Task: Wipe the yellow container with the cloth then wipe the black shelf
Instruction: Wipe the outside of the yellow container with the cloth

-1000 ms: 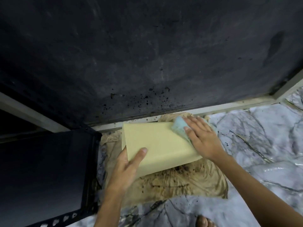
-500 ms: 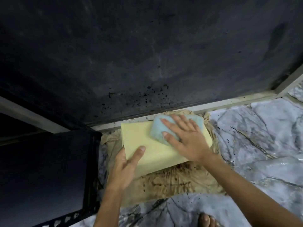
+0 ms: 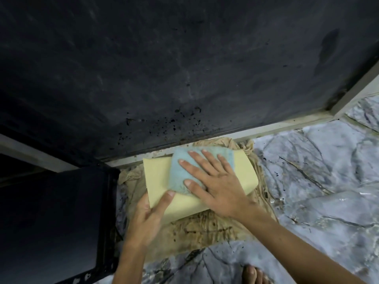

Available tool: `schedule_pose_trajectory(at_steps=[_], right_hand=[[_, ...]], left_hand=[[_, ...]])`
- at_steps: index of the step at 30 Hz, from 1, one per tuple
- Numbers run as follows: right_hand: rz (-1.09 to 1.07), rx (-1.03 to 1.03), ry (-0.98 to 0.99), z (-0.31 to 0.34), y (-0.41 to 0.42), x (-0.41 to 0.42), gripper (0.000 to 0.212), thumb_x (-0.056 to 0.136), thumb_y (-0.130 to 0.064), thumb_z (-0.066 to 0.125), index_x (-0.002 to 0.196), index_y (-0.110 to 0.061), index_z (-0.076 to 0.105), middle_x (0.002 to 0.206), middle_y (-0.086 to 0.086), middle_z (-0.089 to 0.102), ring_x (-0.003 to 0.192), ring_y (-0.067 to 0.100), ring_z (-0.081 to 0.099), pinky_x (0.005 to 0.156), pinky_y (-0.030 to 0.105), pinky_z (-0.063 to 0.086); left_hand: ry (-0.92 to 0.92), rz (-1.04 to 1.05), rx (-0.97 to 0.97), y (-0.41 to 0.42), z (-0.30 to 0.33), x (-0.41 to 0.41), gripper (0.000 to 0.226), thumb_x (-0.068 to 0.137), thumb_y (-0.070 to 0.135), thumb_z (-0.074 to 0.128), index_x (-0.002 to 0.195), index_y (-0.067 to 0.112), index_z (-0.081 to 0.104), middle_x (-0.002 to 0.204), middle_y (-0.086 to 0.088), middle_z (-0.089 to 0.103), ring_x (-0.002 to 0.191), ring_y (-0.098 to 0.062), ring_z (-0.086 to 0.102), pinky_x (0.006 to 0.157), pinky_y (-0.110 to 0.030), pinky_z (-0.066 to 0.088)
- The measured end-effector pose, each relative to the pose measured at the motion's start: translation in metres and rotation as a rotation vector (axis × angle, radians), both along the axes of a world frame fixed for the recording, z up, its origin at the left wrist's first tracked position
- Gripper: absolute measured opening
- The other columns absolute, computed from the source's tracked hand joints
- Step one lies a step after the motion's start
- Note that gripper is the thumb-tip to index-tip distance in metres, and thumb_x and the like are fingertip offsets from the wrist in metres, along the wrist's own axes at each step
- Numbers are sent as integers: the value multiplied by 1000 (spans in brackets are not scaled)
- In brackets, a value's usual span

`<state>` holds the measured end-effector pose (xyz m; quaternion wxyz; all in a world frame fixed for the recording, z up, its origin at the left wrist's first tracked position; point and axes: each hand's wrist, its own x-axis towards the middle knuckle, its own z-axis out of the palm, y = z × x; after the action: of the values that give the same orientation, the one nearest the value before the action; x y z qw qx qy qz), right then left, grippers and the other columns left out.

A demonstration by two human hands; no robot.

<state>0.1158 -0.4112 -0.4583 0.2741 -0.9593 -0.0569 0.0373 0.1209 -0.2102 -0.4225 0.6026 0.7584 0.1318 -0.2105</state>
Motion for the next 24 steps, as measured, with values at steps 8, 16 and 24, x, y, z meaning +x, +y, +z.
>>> schedule_pose_trajectory(at_steps=[8, 16, 24], right_hand=[[-258, 73, 39, -36, -72, 10, 62, 87, -77, 25, 146, -58, 27, 159, -18, 29, 151, 14, 16, 121, 45, 17], [-232, 391, -164, -57, -80, 6, 51, 86, -54, 59, 131, -29, 63, 137, -8, 54, 133, 4, 41, 109, 10, 22], [-419, 596, -239, -67, -74, -4, 40, 91, -46, 57, 121, -23, 69, 129, -14, 62, 126, 5, 54, 108, 26, 40]], left_hand=[[184, -9, -46, 19, -3, 3, 54, 71, 47, 88, 119, 28, 74, 118, 5, 82, 116, -22, 72, 106, -47, 53], [273, 86, -35, 16, 6, 71, 40, 83, 24, 83, 114, 0, 76, 110, -20, 82, 107, -36, 77, 85, -41, 64], [19, 82, 149, 5, -5, 71, 31, 84, 36, 83, 94, 7, 81, 88, -11, 86, 90, -33, 81, 86, -55, 65]])
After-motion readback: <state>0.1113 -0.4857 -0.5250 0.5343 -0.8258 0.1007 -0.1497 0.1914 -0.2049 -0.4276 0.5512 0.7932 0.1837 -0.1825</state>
